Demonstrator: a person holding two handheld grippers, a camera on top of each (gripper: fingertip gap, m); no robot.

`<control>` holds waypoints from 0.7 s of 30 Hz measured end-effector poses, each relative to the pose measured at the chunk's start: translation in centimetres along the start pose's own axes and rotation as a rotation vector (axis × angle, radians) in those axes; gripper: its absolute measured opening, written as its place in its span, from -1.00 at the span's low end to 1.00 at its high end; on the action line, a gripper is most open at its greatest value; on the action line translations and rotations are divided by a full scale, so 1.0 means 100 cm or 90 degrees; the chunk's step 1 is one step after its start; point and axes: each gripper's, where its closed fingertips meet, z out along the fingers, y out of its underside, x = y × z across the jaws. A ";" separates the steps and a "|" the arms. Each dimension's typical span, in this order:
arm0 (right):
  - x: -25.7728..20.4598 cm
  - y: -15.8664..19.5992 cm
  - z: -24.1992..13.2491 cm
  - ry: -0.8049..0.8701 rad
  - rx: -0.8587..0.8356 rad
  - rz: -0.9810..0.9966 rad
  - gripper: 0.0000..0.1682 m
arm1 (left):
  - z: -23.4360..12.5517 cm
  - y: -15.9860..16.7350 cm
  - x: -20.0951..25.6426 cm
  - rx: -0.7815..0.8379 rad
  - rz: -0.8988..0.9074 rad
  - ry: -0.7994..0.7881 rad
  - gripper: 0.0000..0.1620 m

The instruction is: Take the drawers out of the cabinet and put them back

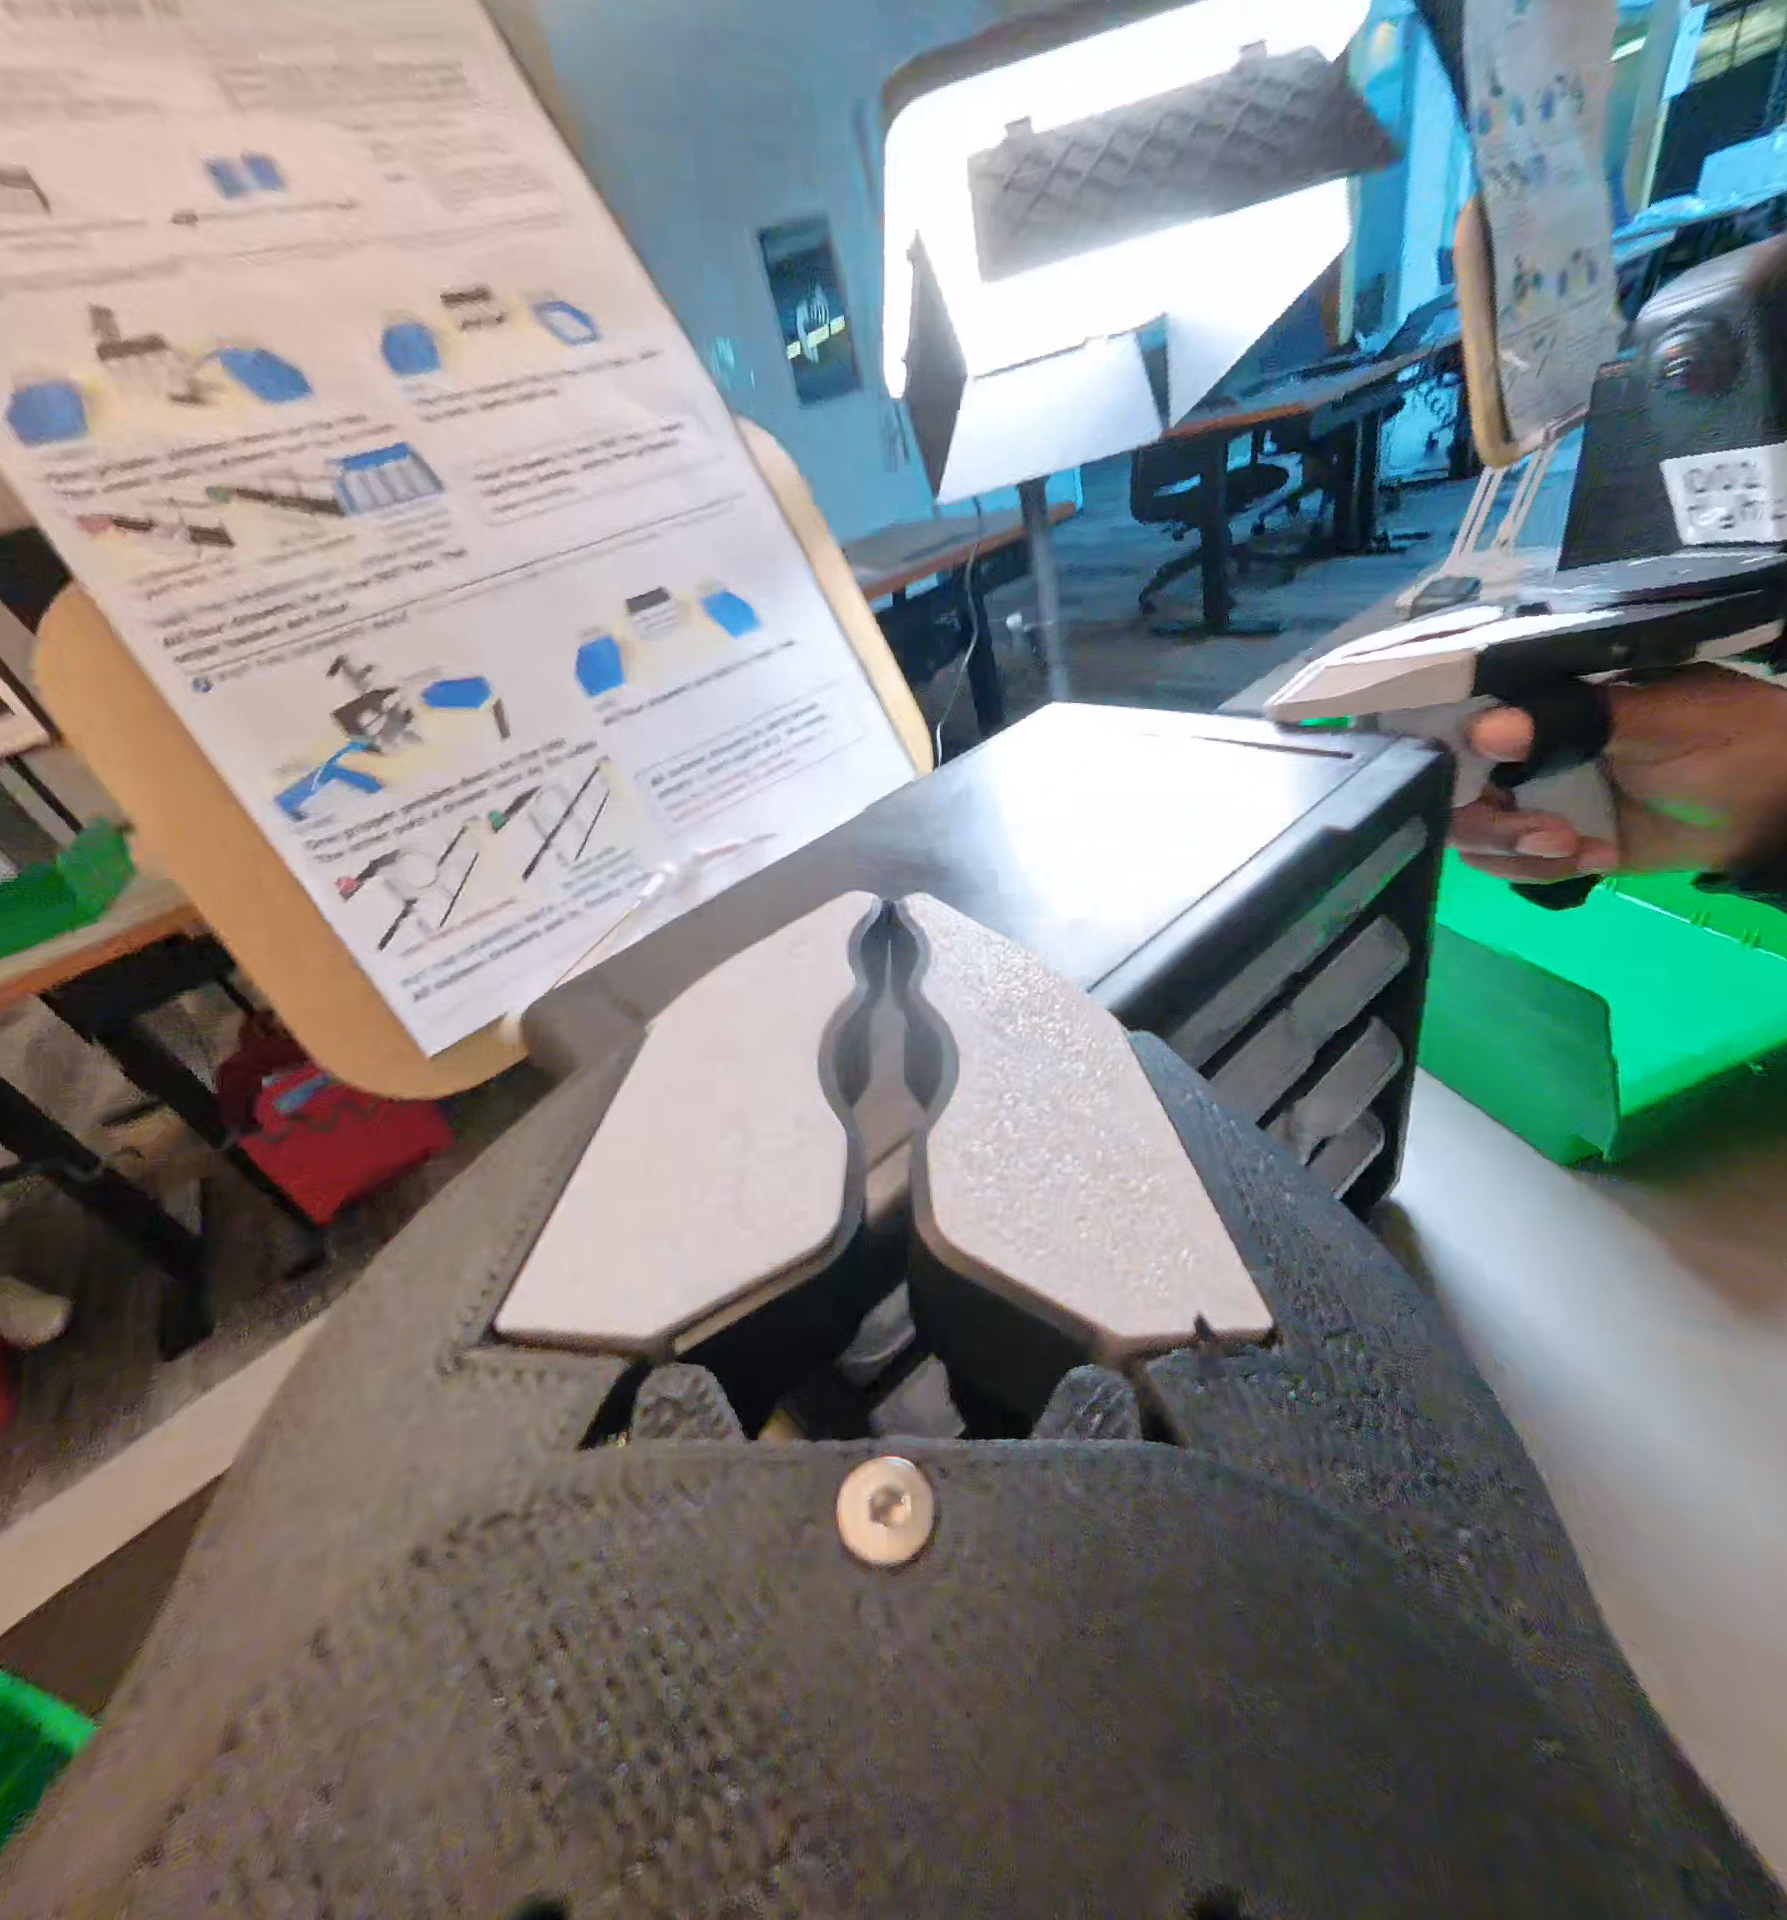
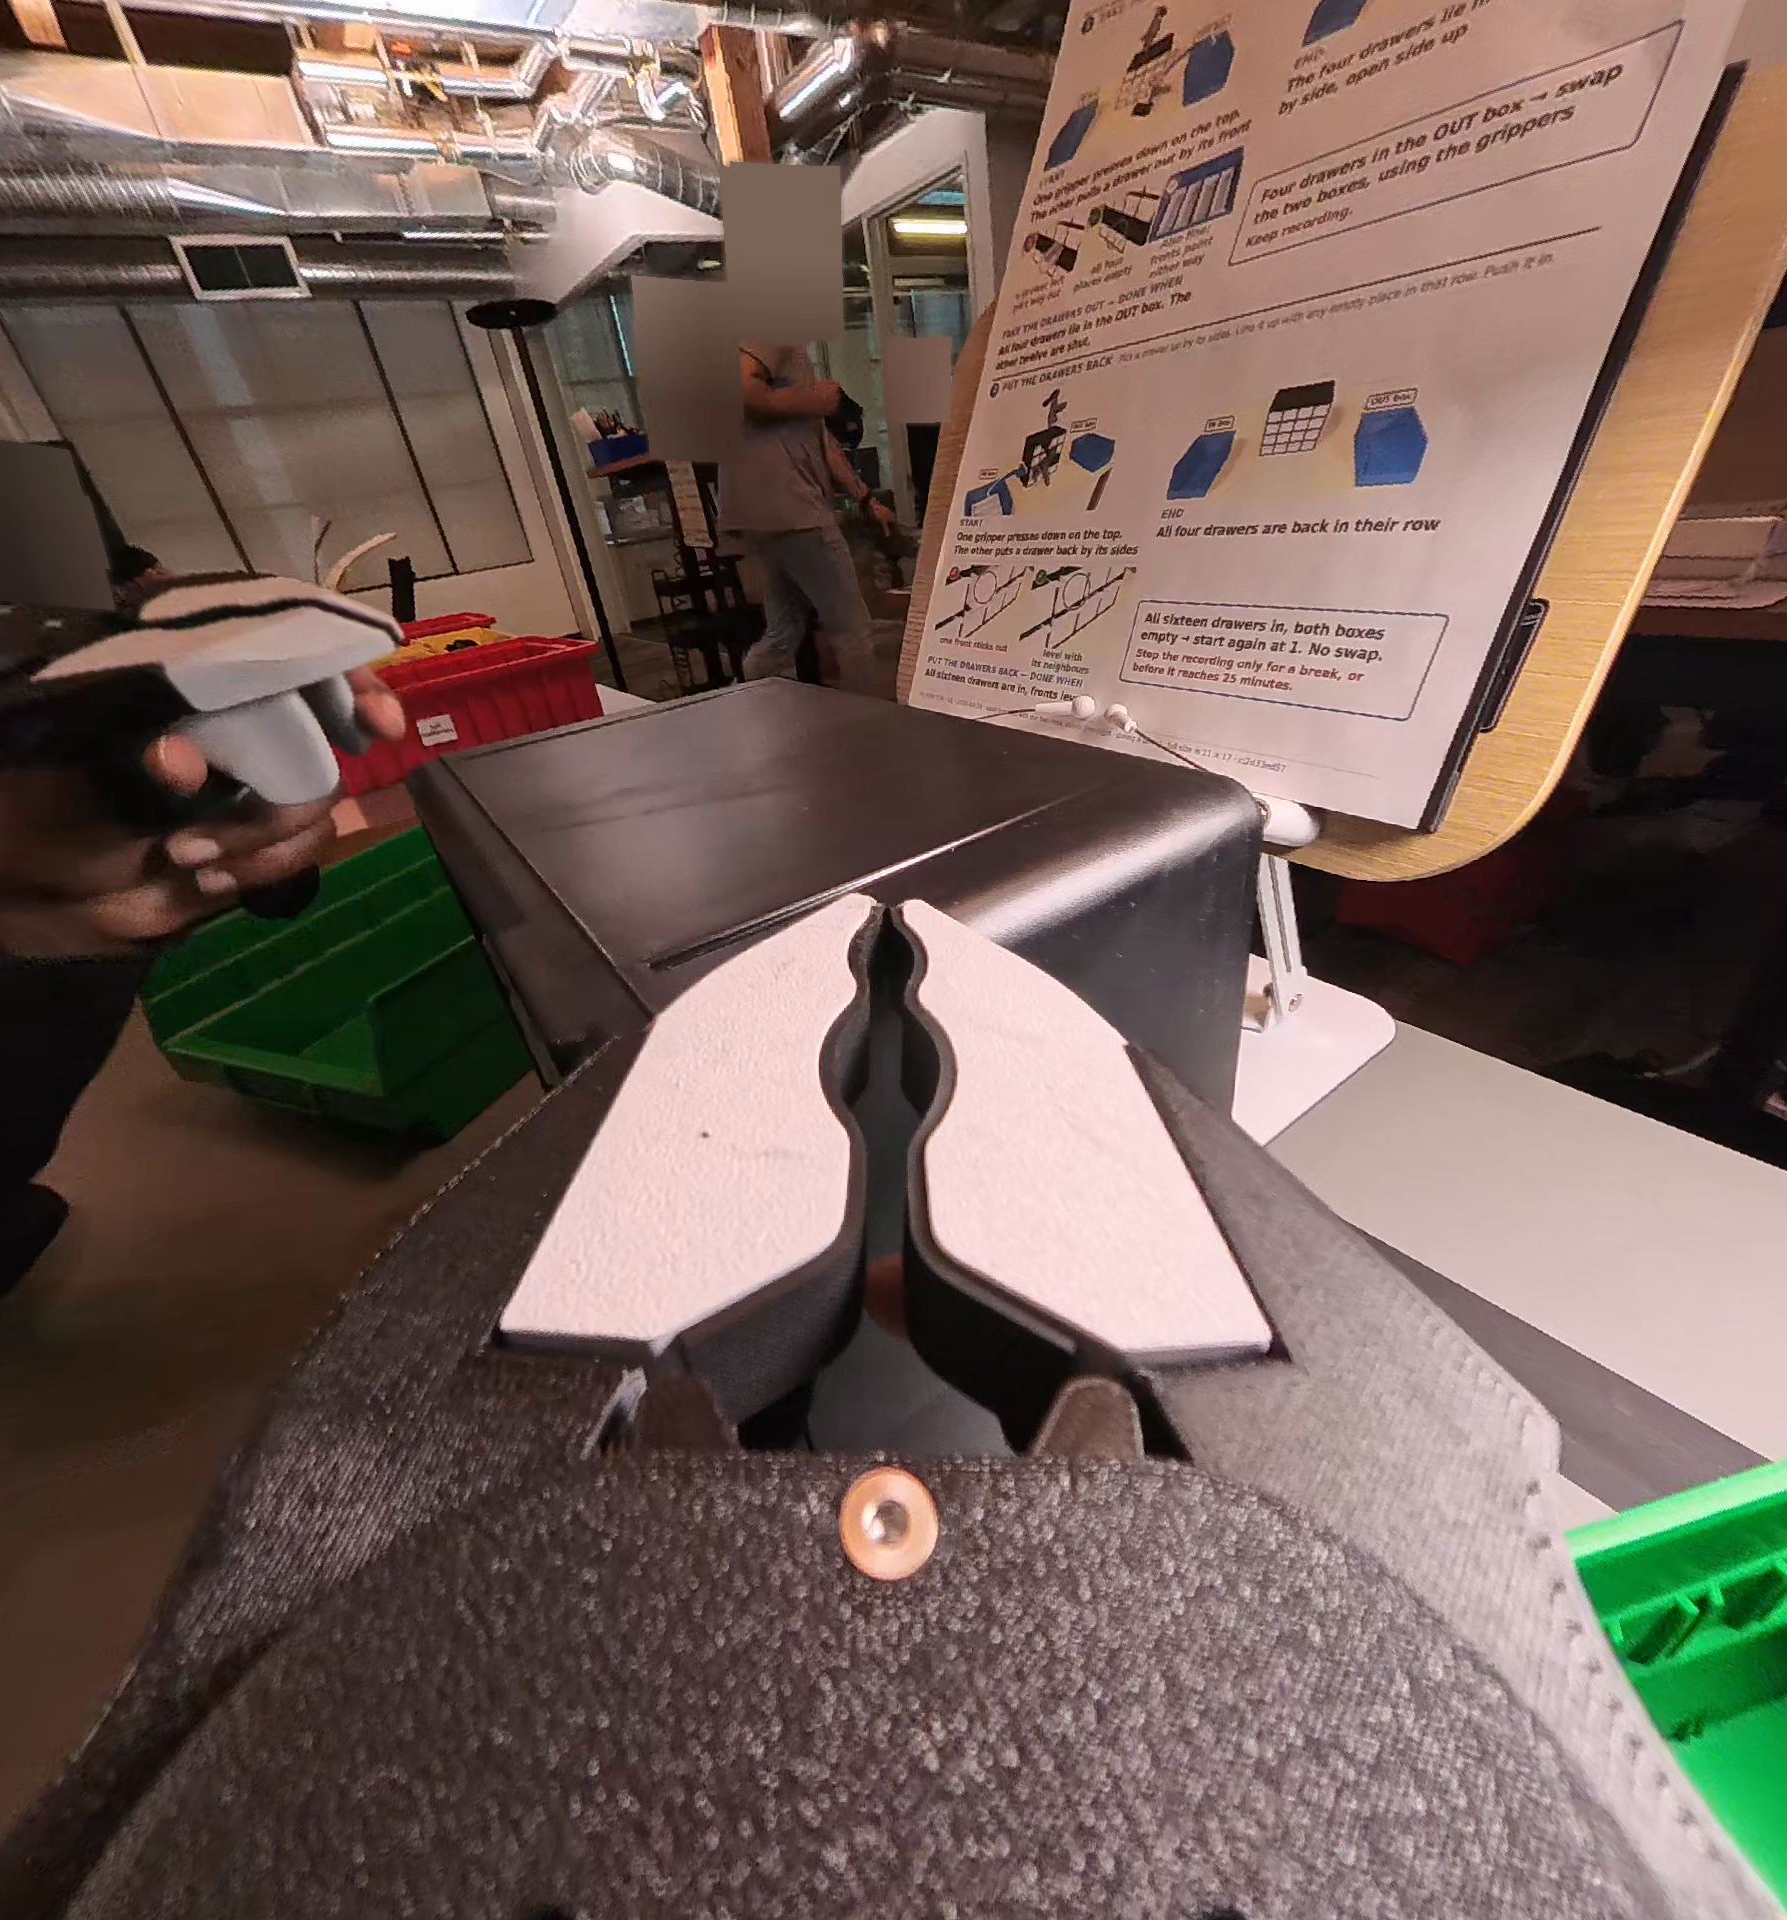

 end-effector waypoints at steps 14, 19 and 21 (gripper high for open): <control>0.001 -0.001 -0.002 0.115 -0.086 -0.095 -1.00 | 0.003 0.039 -0.049 -0.047 -0.230 0.157 -1.00; -0.037 -0.053 -0.009 0.116 0.003 -0.157 -1.00 | 0.007 0.047 -0.049 -0.071 -0.204 0.173 -1.00; -0.073 -0.068 -0.003 0.071 0.036 -0.184 -1.00 | 0.009 0.056 -0.050 -0.095 -0.182 0.161 -1.00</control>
